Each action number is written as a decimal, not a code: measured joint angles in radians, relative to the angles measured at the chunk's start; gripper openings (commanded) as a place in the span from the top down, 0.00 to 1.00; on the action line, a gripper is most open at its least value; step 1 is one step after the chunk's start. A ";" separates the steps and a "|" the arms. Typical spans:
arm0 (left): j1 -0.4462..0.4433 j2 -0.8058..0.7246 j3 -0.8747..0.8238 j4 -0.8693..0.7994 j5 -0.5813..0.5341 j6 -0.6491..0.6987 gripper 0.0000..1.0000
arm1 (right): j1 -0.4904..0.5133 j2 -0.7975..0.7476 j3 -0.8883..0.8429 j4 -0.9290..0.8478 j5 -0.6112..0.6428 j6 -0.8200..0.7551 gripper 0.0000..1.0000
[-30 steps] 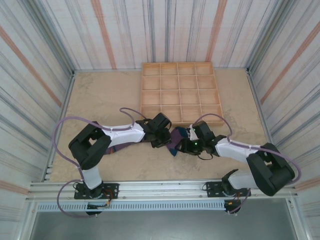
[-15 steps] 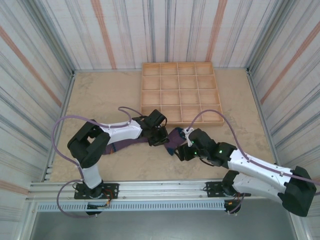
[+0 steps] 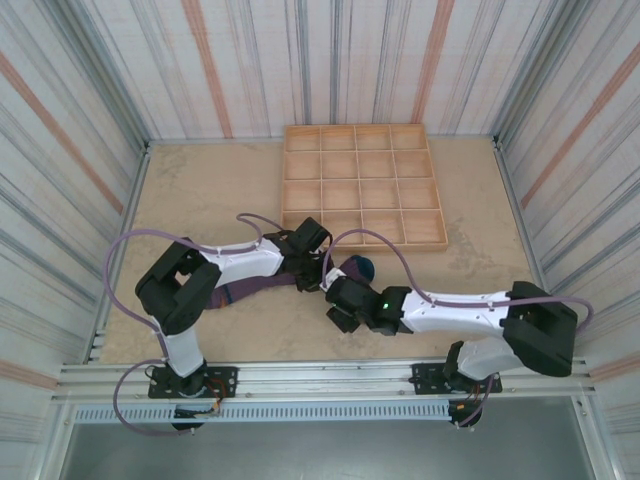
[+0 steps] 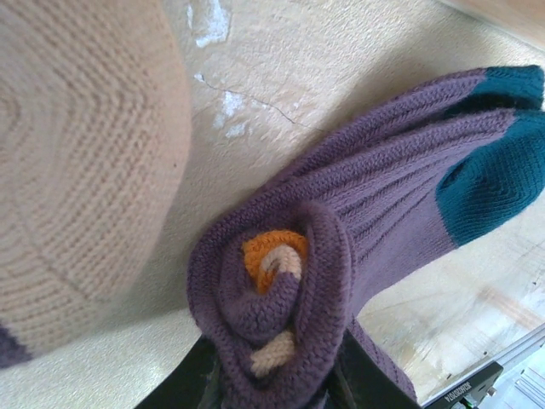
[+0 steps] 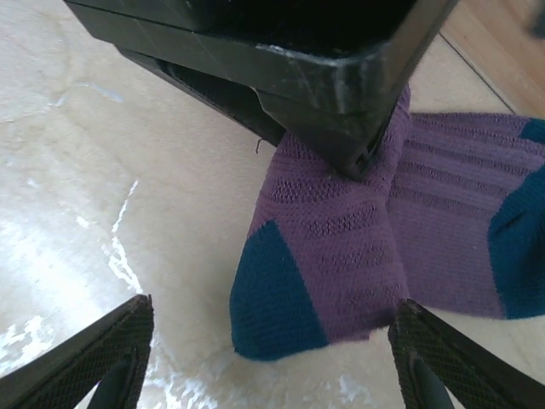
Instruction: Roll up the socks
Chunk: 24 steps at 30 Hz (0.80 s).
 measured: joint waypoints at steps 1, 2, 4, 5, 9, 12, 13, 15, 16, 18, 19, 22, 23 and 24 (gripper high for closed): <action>0.002 0.001 0.000 0.000 0.005 0.001 1.00 | 0.006 0.017 0.000 0.014 0.016 -0.005 0.27; 0.004 0.002 0.000 0.001 0.009 0.001 1.00 | 0.010 0.029 0.000 0.025 0.030 -0.010 0.28; 0.008 0.003 -0.001 0.003 0.019 0.001 1.00 | 0.020 0.049 -0.002 0.053 0.062 -0.024 0.30; 0.011 0.004 -0.002 0.005 0.025 0.001 1.00 | 0.025 0.058 -0.005 0.070 0.078 -0.027 0.30; 0.018 0.006 -0.005 0.010 0.040 0.001 1.00 | 0.039 0.110 -0.009 0.121 0.142 -0.046 0.34; 0.024 0.009 -0.006 0.012 0.054 0.001 1.00 | 0.042 0.140 -0.010 0.153 0.179 -0.055 0.41; 0.026 0.009 -0.006 0.013 0.058 0.001 1.00 | 0.042 0.145 -0.010 0.160 0.190 -0.058 0.43; 0.028 0.009 -0.007 0.013 0.061 0.001 1.00 | 0.045 0.154 -0.014 0.178 0.207 -0.059 0.49; 0.028 0.009 -0.009 0.016 0.061 0.000 1.00 | 0.046 0.156 -0.017 0.187 0.216 -0.061 0.53; 0.028 0.010 -0.009 0.017 0.062 0.000 1.00 | 0.046 0.160 -0.021 0.199 0.225 -0.066 0.60; 0.029 0.010 -0.011 0.020 0.064 0.000 1.00 | 0.046 0.163 -0.022 0.205 0.227 -0.066 0.64; 0.036 0.011 -0.018 0.035 0.076 0.001 1.00 | 0.045 0.166 -0.026 0.222 0.229 -0.067 0.76; 0.039 0.011 -0.019 0.039 0.080 0.001 1.00 | 0.045 0.166 -0.030 0.229 0.229 -0.062 0.81; 0.041 0.011 -0.020 0.041 0.082 0.001 1.00 | 0.045 0.166 -0.033 0.237 0.228 -0.058 0.84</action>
